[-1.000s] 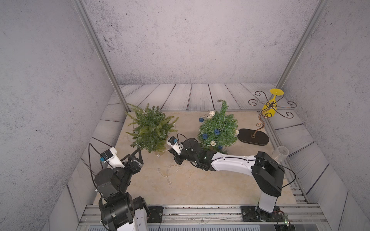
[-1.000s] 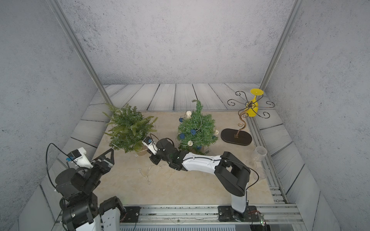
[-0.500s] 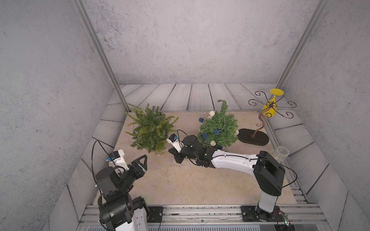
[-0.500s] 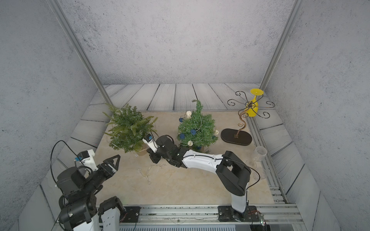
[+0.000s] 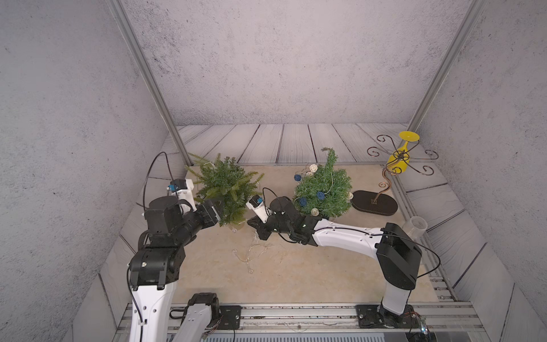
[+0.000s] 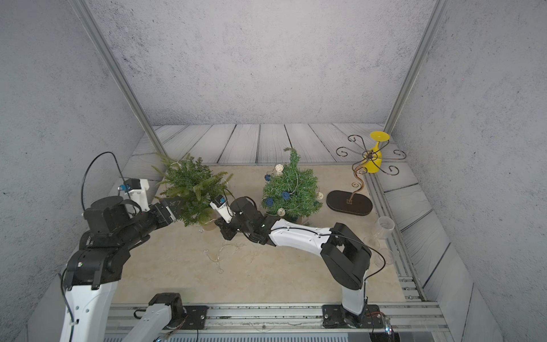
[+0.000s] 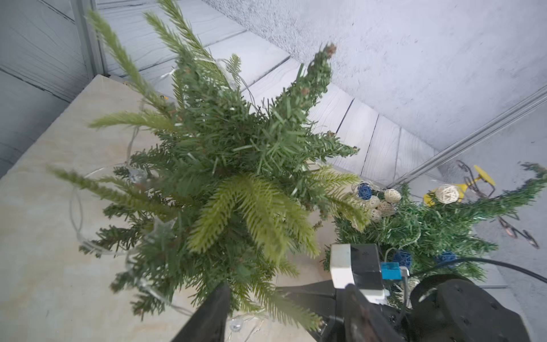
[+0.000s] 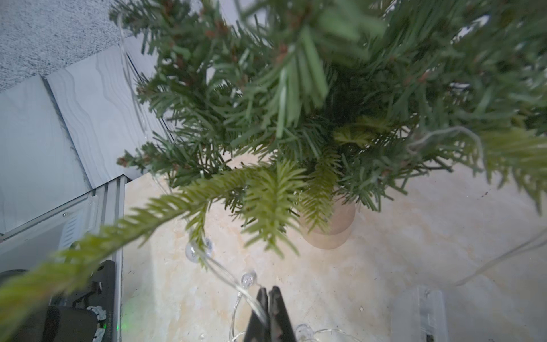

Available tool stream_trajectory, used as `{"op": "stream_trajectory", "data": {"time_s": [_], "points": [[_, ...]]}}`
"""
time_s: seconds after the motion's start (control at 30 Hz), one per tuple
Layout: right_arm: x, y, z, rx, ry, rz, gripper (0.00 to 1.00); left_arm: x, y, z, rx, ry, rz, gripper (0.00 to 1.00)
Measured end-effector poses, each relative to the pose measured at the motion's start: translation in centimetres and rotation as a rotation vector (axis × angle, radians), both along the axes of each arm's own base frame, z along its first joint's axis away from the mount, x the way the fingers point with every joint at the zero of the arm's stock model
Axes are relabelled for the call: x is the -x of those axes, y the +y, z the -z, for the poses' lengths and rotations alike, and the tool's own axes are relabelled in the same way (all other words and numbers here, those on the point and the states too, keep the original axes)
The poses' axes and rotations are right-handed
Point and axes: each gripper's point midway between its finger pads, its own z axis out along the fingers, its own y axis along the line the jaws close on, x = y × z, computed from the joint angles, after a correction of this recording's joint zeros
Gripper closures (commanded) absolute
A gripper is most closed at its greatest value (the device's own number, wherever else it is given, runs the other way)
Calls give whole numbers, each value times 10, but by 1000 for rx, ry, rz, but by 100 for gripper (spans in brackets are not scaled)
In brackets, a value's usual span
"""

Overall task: Wrap string light around the christmas tree
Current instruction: Wrap the light string around the Christmas tree.

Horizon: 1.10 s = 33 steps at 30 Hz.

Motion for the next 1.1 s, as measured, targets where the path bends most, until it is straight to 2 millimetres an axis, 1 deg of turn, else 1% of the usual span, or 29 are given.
{"op": "stream_trajectory", "data": {"time_s": [0.1,0.13,0.27,0.3,0.37,0.47,0.53,0.6,0.67,0.7,0.73,0.77,0.83,0.9,0.93,1.0,1.03,1.1], "points": [[0,-1,1,3,10,-2,100,-4,-1,21,-26,28,-16,44],[0,-1,1,3,15,-5,100,-3,-5,30,-42,46,-6,44],[-3,-3,0,-6,26,-2,100,2,-38,58,-155,85,86,43],[-5,-4,1,-6,27,1,100,4,-43,64,-178,93,99,43],[-8,-7,5,-4,32,10,100,9,-43,74,-212,95,96,45],[-10,-13,14,7,51,15,100,19,-35,75,-227,56,67,45],[-10,-14,15,6,61,12,100,25,-32,81,-223,44,57,45],[-12,-15,14,-1,62,11,100,27,-32,100,-233,65,54,44],[-13,-15,13,-5,63,7,100,31,-34,129,-267,114,68,44],[-13,-15,13,-5,64,6,100,34,-34,140,-283,132,75,45],[-13,-15,13,-5,65,5,100,38,-34,149,-291,141,83,46],[-13,-15,13,-6,66,4,100,42,-34,153,-286,134,88,48],[-13,-15,13,-6,67,2,100,47,-33,155,-269,110,93,51],[-13,-15,12,-3,70,2,100,47,-37,158,-248,88,100,51],[-13,-15,10,-1,70,2,100,45,-41,165,-251,95,111,51],[-14,-13,4,-6,67,1,100,44,-49,188,-276,135,139,51],[-15,-12,-1,-12,63,2,100,45,-54,202,-294,156,161,50],[-16,-10,-7,-25,62,5,100,49,-63,222,-323,175,199,48]]}}
